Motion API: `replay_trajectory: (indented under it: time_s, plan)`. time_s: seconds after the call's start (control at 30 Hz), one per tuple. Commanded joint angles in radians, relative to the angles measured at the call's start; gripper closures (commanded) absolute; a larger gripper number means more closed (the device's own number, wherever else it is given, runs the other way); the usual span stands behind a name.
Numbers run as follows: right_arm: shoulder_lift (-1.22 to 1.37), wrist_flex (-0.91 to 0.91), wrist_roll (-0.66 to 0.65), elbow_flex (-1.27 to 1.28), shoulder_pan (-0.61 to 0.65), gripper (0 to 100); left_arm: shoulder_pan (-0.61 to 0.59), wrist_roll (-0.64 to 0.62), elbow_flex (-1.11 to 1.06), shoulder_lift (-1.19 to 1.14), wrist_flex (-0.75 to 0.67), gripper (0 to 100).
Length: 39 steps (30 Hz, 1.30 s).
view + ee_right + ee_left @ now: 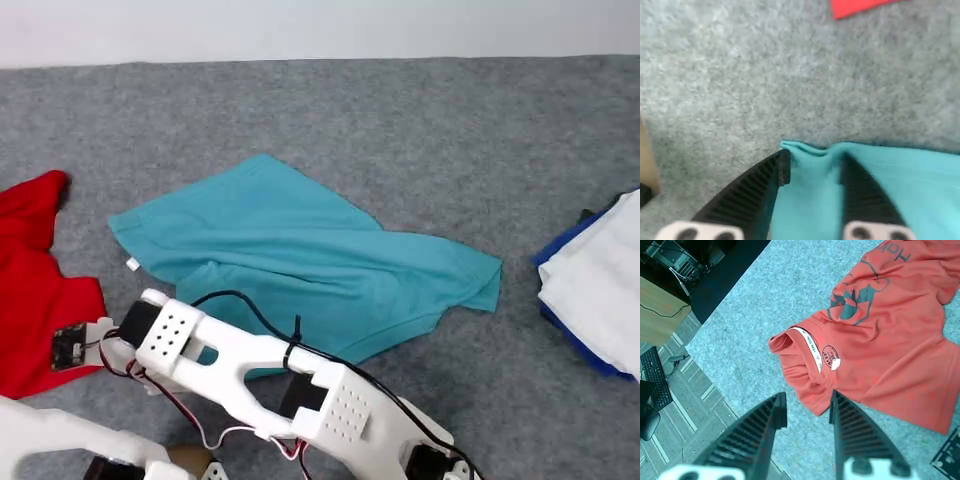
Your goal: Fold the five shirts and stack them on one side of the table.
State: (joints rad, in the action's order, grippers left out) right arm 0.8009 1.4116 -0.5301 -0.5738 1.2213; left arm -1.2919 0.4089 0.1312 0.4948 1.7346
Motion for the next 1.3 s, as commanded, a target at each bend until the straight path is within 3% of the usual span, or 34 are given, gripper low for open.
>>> replay_trajectory:
  time_s: [0.0, 0.2, 0.43, 0.8, 1.07, 1.27]
  plan:
    - [-0.012, -0.002, -0.044, -0.048, 0.012, 97.6, -0.002, 0.009, 0.008, 0.025, 0.017, 86]
    - [-0.05, 0.004, -0.044, -0.107, -0.002, 98.8, 0.003, 0.009, 0.008, 0.025, 0.017, 86]
    - [-0.091, 0.14, -0.043, -0.23, -0.031, 98.8, 0.002, 0.009, 0.008, 0.025, 0.017, 86]
    - [-0.097, 0.38, -0.043, -0.457, -0.249, 98.8, 0.005, 0.008, 0.002, 0.018, 0.017, 86]
    - [-0.188, 0.383, 0.049, -0.442, -0.334, 98.8, 0.005, 0.008, 0.001, 0.017, 0.017, 86]
    - [-0.358, 0.383, 0.054, -0.281, -0.377, 98.8, 0.005, 0.008, 0.001, 0.017, 0.017, 86]
